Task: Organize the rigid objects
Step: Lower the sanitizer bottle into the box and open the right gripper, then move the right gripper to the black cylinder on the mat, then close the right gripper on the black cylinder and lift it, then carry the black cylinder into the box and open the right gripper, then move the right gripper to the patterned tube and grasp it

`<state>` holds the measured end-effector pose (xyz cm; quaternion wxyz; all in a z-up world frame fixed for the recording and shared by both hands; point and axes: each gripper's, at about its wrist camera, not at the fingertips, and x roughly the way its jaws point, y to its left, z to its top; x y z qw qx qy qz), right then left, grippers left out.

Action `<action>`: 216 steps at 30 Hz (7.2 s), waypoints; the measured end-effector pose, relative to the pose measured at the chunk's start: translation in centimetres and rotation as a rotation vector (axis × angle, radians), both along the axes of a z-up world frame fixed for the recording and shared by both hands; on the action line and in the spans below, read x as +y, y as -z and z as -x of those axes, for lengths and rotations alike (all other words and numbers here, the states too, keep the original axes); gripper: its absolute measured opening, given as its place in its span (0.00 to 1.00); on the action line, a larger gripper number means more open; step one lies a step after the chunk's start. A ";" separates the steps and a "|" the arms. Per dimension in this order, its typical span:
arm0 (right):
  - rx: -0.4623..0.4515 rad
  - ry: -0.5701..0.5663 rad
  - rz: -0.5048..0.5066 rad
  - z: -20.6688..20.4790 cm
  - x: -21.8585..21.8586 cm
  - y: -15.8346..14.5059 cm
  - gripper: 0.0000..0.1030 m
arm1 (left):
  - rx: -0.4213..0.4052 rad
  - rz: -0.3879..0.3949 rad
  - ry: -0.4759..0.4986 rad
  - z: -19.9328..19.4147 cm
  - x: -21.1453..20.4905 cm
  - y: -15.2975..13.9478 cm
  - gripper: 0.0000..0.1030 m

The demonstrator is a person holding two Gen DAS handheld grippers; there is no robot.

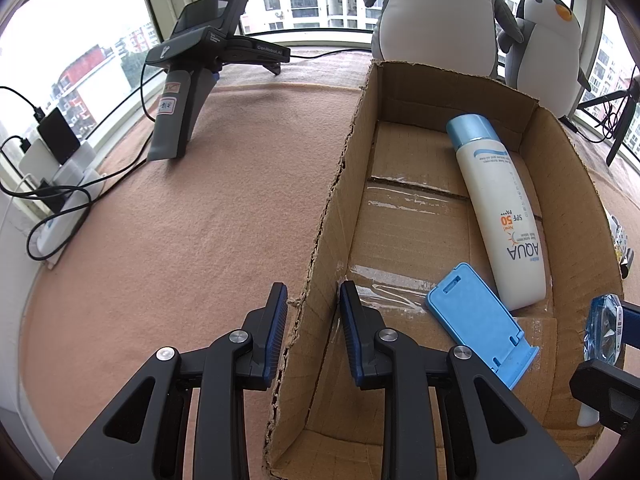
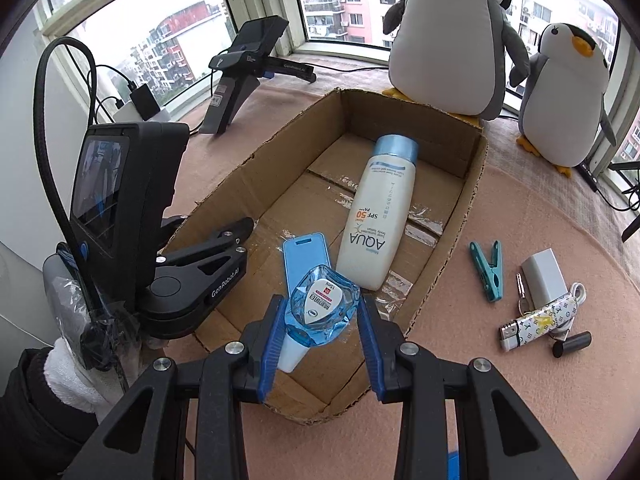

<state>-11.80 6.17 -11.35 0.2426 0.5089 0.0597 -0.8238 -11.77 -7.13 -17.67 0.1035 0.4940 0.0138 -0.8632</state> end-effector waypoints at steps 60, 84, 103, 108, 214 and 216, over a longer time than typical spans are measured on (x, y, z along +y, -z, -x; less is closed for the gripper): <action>0.085 0.237 -0.071 0.6 17.8 -0.9 0.53 | 0.000 0.003 0.003 0.0 -0.1 -0.2 0.24; 0.031 0.065 -0.148 4.3 21.5 5.4 0.60 | -0.011 0.016 -0.005 0.1 -0.1 -0.1 0.24; 0.010 0.034 -0.149 5.3 20.9 6.1 0.57 | -0.011 0.014 -0.005 0.1 -0.1 -0.1 0.24; 0.000 0.060 -0.132 5.6 21.3 6.0 0.47 | -0.011 0.015 -0.005 0.1 -0.1 -0.1 0.24; 0.058 0.191 0.088 5.9 7.4 -2.9 0.72 | 0.018 -0.025 0.004 0.0 -0.4 0.1 0.24; 0.046 0.222 0.099 5.3 9.4 -3.1 0.72 | 0.018 -0.025 0.004 0.0 -0.4 0.1 0.24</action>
